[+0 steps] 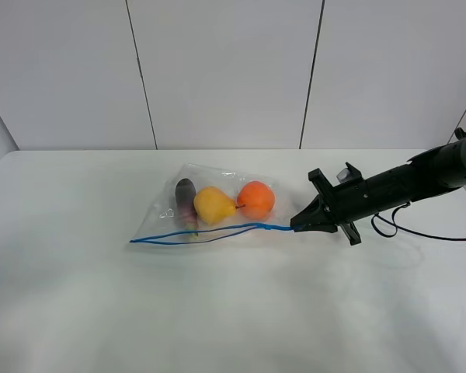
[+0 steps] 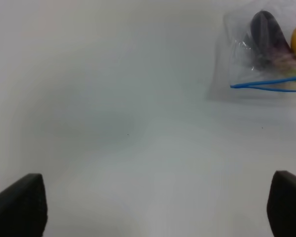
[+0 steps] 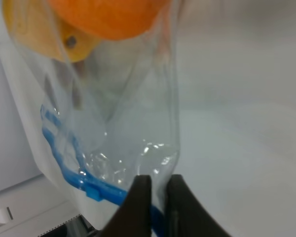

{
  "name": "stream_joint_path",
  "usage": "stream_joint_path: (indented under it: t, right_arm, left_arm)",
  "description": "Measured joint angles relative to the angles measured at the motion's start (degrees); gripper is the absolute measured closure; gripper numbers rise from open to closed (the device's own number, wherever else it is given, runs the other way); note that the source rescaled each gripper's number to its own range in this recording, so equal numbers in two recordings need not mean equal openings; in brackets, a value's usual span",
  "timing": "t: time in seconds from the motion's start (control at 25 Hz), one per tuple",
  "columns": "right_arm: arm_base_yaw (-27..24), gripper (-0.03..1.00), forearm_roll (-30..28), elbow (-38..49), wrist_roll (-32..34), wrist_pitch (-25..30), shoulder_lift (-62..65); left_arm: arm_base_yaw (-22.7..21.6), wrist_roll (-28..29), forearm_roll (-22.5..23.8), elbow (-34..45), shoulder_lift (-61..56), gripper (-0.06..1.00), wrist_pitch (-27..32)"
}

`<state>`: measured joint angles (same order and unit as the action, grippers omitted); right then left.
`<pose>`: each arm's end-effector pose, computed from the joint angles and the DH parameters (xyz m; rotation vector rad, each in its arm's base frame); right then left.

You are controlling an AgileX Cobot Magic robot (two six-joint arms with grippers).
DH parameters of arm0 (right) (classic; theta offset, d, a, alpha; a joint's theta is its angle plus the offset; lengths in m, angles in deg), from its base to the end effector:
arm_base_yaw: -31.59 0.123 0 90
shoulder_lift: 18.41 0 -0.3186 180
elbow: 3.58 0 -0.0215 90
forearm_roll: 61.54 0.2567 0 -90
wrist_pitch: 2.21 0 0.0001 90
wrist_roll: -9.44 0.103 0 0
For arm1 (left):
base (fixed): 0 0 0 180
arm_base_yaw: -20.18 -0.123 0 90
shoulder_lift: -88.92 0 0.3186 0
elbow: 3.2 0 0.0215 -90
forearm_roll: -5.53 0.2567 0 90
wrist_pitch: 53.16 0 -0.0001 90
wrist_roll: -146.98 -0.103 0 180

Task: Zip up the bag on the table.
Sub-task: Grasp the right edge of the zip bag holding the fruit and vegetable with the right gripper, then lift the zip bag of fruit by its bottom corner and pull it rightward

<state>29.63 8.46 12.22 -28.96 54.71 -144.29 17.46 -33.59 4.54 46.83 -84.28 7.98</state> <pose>0.3770 0.0683 0.1307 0.3547 2.7538 1.3737 -0.0222 -0.0026 0.2708 -0.0378 2.0585 0.0148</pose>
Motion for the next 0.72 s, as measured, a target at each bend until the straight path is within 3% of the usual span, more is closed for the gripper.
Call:
stream_joint_path:
  t: [0.12,0.36,0.72]
  right_arm:
    - [0.0,0.96,0.0,0.0,-0.5,0.0,0.0]
    - [0.0,0.96,0.2,0.0,-0.9,0.2,0.0]
    - [0.0,0.96,5.0,0.0,-5.1,4.7,0.0]
  left_arm:
    - [0.0,0.0,0.0,0.0,0.0,-0.06,0.0]
    - [0.0,0.0,0.0,0.0,0.0,-0.06,0.0]
    - [0.0,0.0,0.1,0.0,0.0,-0.06,0.0]
